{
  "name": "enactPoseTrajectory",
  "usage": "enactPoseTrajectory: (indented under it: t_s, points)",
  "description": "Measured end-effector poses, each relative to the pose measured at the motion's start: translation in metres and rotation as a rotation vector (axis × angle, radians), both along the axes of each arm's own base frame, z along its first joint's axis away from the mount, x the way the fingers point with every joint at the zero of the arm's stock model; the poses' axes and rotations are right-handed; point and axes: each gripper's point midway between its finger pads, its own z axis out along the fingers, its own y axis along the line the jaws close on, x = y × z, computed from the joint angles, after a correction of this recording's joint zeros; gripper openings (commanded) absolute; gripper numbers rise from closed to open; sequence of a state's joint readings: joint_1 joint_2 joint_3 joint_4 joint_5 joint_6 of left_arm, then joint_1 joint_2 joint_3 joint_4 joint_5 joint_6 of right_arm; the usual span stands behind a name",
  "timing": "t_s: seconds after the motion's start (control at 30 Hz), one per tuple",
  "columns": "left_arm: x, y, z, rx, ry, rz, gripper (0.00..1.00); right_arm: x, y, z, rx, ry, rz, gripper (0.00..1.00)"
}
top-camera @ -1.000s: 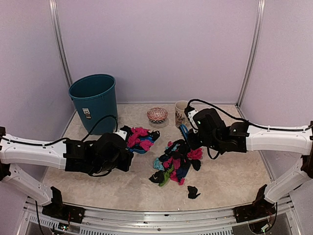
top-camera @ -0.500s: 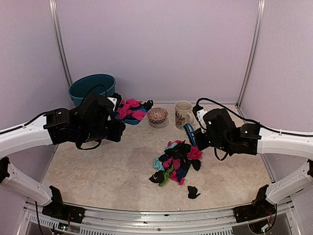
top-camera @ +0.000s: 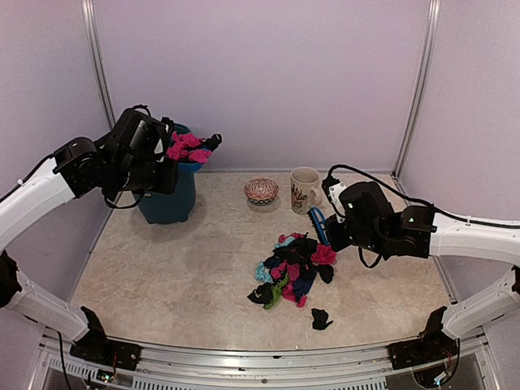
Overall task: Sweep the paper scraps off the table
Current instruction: Dump the paper scraps in the dustpan into the trash bin.
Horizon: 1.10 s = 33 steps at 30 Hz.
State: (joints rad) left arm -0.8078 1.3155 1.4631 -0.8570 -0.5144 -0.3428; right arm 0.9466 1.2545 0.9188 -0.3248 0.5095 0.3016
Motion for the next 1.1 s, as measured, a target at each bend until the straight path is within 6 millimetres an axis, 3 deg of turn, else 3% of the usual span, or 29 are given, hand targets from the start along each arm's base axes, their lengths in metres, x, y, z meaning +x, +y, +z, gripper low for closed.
enactPoseTrajectory:
  t_s: [0.2,0.47,0.8,1.1]
  points:
    - [0.030,0.054,0.022,0.018,-0.036,0.131,0.00,-0.002,-0.001,-0.003,-0.006,0.009,0.004,0.00]
    - [0.060,0.109,0.011,0.076,-0.006,0.255,0.00,-0.011,-0.007,-0.015,-0.041,0.062,0.018,0.00]
    - [0.092,0.133,0.003,0.249,-0.001,0.365,0.00,-0.020,-0.016,-0.012,-0.018,0.074,0.017,0.00]
    - [0.096,0.146,0.024,0.515,-0.070,0.470,0.00,-0.025,-0.024,-0.003,-0.005,0.067,0.014,0.00]
